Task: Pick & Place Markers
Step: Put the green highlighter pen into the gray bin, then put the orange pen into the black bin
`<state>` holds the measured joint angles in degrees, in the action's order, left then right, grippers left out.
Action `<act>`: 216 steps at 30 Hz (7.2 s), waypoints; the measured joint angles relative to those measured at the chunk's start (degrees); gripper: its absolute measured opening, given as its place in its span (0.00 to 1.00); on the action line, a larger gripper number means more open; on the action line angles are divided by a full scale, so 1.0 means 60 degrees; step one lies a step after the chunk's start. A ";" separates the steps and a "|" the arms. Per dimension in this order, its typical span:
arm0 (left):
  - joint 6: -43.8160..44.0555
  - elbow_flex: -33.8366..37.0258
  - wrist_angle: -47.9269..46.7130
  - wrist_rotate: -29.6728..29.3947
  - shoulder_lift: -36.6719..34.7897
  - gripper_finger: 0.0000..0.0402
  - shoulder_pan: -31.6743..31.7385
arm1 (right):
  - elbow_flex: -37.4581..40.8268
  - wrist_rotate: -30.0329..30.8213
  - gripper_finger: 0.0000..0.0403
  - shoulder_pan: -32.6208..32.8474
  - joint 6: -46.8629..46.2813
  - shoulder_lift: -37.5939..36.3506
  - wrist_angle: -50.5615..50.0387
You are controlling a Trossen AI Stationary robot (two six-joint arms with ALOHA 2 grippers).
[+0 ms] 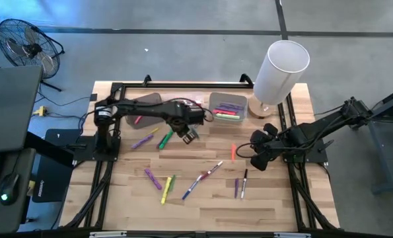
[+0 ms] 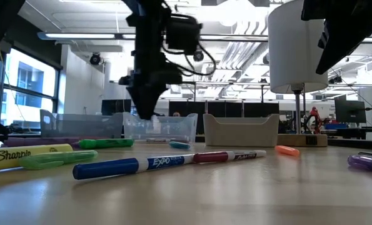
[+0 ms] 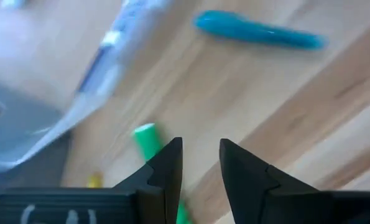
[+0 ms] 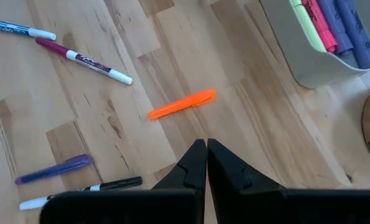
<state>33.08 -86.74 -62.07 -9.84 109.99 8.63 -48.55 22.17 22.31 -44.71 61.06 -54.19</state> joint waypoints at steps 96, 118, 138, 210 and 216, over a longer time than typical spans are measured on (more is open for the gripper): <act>-0.5584 -0.3365 0.7273 0.0253 0.1807 0.17 0.1309 | -0.0005 0.1500 0.00 -0.0029 0.0277 0.0007 0.0230; -0.4212 -0.4416 0.3974 0.0510 0.1901 0.35 0.0877 | -0.0005 0.1640 0.01 -0.0033 -0.0226 0.0007 0.0664; -0.3569 0.0647 0.4374 0.1012 -0.0956 0.00 -0.1520 | -0.0022 0.2385 0.00 -0.0053 -0.2567 0.0192 0.2623; -0.2284 0.7547 1.7297 -0.2244 -0.5530 0.51 -0.3229 | -0.1633 -0.0965 0.07 -0.2481 0.4203 0.2523 0.8964; -0.3062 0.6270 1.7272 -0.2301 -0.4566 0.51 -0.3227 | -0.1633 -0.1734 0.07 -0.2484 0.4656 0.2517 0.8914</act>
<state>14.71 -49.12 41.56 -23.65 82.60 -10.73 -58.35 11.77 7.40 -16.77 76.16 -0.71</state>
